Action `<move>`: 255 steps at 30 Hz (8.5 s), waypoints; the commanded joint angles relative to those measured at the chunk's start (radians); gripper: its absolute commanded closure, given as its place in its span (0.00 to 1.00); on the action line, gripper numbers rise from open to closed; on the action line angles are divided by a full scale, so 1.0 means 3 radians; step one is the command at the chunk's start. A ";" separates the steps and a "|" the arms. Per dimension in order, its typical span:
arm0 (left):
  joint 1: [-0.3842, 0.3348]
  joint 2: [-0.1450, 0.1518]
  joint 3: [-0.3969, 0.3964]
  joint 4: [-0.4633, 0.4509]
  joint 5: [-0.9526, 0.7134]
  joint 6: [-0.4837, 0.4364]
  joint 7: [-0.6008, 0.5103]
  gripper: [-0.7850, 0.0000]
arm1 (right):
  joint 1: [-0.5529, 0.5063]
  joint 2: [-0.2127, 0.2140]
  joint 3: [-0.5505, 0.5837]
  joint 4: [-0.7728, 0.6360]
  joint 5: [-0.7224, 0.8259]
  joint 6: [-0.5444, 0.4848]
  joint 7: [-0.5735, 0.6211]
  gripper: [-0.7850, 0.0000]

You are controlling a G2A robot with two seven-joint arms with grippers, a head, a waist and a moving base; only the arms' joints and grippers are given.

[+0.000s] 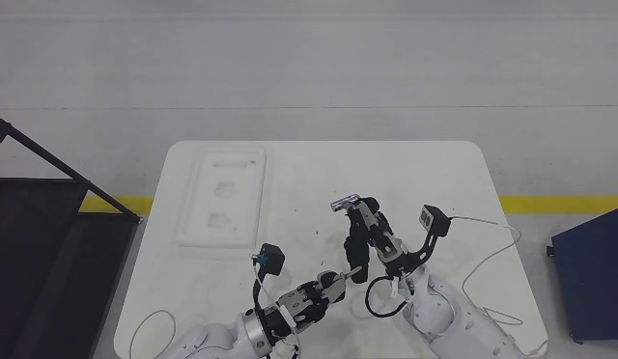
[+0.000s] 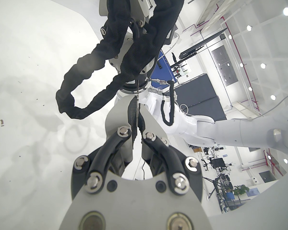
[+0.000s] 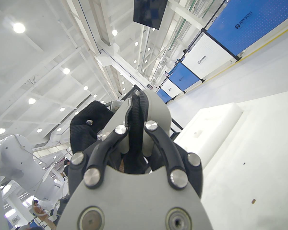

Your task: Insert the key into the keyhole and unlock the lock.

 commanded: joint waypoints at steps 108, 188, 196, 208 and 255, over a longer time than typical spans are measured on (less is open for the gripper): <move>0.0396 0.0078 -0.1255 -0.0118 -0.0171 -0.0930 -0.0225 1.00 | -0.0382 -0.0254 0.0599 -0.0220 0.0130 -0.0303 0.1111 1.00; -0.0192 -0.0037 -0.0955 0.0114 -0.0294 -0.0699 -0.0486 1.00 | -0.0382 -0.0254 0.0599 -0.0220 0.0130 -0.0303 0.1111 1.00; -0.0279 -0.0052 -0.0900 0.0111 -0.0293 -0.0660 -0.0518 1.00 | -0.0382 -0.0254 0.0599 -0.0220 0.0130 -0.0303 0.1111 1.00; -0.0395 -0.0080 -0.0762 0.0035 -0.0095 -0.0505 -0.0527 1.00 | -0.0382 -0.0254 0.0599 -0.0220 0.0130 -0.0303 0.1111 1.00; -0.0384 -0.0066 -0.0928 0.0028 -0.0234 -0.0471 -0.0798 1.00 | -0.0382 -0.0254 0.0599 -0.0220 0.0130 -0.0303 0.1111 1.00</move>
